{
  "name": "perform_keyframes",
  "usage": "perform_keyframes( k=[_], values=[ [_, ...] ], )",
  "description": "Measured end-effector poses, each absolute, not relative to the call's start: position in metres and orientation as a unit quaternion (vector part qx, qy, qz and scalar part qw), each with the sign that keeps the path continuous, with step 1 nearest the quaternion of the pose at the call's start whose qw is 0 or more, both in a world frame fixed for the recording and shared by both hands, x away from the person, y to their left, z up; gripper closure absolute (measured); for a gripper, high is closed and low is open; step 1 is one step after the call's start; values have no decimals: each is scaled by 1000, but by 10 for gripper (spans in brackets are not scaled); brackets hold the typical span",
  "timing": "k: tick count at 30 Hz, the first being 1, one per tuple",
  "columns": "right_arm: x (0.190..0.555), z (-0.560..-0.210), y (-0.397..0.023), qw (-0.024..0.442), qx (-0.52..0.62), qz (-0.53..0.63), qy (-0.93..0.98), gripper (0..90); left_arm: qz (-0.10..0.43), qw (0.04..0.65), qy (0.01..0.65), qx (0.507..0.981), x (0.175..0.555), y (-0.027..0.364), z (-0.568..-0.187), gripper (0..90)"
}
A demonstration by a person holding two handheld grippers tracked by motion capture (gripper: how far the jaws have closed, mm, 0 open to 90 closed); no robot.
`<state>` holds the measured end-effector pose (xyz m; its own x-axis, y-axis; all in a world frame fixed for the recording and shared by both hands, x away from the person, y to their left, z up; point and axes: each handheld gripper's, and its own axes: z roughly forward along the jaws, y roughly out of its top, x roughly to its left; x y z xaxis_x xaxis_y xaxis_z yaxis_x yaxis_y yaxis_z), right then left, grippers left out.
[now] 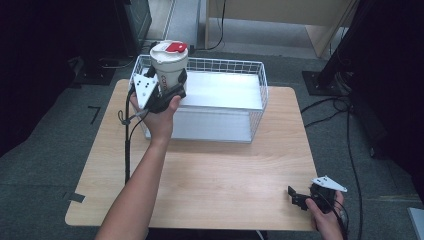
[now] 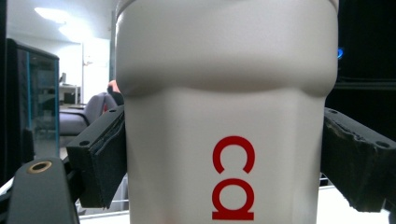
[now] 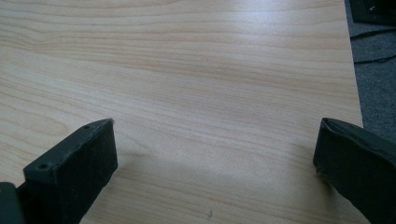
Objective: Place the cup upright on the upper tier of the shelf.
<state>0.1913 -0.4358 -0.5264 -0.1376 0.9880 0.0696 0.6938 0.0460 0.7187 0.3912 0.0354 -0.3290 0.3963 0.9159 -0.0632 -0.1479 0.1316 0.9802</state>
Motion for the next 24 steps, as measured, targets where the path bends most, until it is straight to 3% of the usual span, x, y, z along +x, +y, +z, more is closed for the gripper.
perform_keyframes(
  k=[24],
  values=[
    [191, -526, -436, 232, 612, 319, 685, 0, 399, 615, 391, 556, 422, 37, -331, 120]
  ],
)
